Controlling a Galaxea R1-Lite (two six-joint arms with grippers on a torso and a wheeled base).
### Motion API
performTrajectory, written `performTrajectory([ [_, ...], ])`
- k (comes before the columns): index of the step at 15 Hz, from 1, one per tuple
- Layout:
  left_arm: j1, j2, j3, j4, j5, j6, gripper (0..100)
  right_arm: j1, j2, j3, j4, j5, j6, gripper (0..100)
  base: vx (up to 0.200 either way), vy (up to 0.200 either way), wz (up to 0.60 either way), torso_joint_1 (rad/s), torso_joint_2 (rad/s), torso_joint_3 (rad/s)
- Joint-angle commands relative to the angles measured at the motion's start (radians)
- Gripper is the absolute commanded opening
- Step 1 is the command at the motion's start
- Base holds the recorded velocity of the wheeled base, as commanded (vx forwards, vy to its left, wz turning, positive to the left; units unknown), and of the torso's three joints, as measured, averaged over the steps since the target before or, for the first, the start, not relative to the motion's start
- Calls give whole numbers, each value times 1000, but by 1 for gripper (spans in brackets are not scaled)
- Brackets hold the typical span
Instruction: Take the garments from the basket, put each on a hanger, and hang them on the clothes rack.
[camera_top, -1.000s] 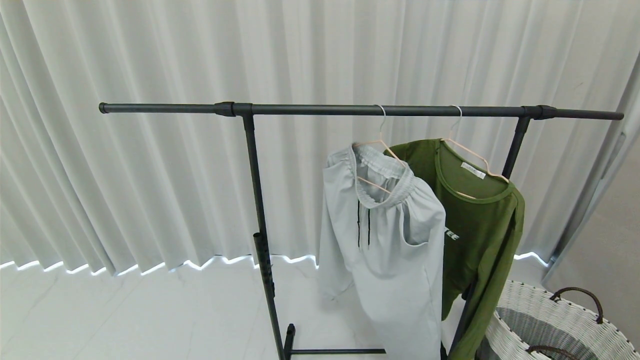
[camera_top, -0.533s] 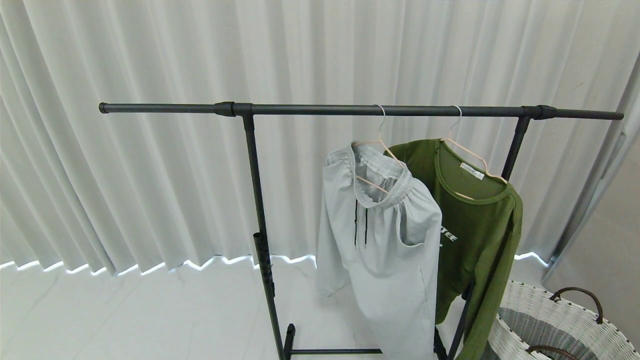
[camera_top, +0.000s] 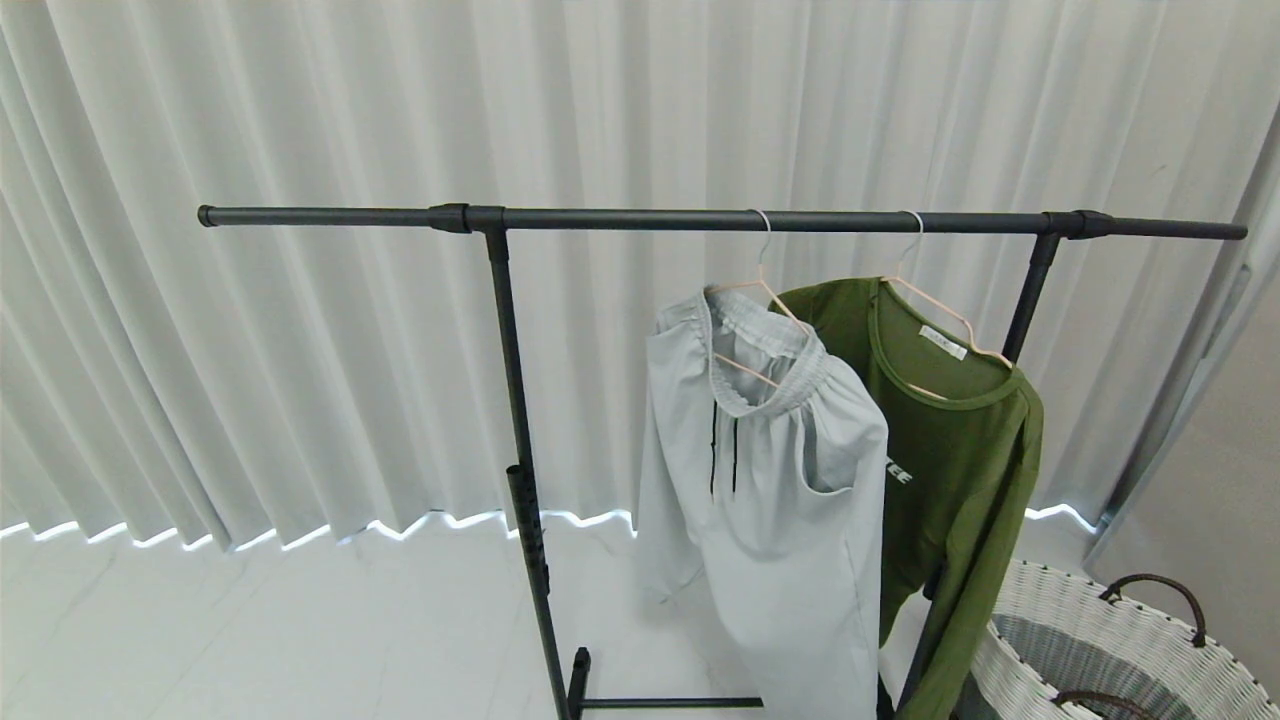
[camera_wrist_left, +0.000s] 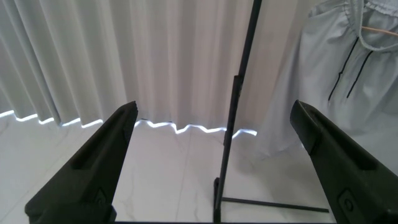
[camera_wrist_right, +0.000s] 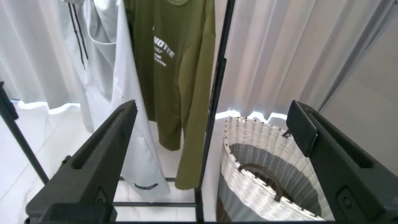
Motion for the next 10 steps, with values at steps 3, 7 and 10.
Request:
performTrajectory([
  [3, 0, -2, 0, 0, 0, 0, 100, 0, 2, 0, 1, 0, 4, 100, 0, 0, 0, 0, 0, 0],
  [7, 0, -2, 0, 0, 0, 0, 100, 0, 2, 0, 1, 0, 4, 100, 0, 0, 0, 0, 0, 0],
  [10, 0, -2, 0, 0, 0, 0, 100, 0, 2, 0, 1, 0, 4, 100, 0, 0, 0, 0, 0, 0],
])
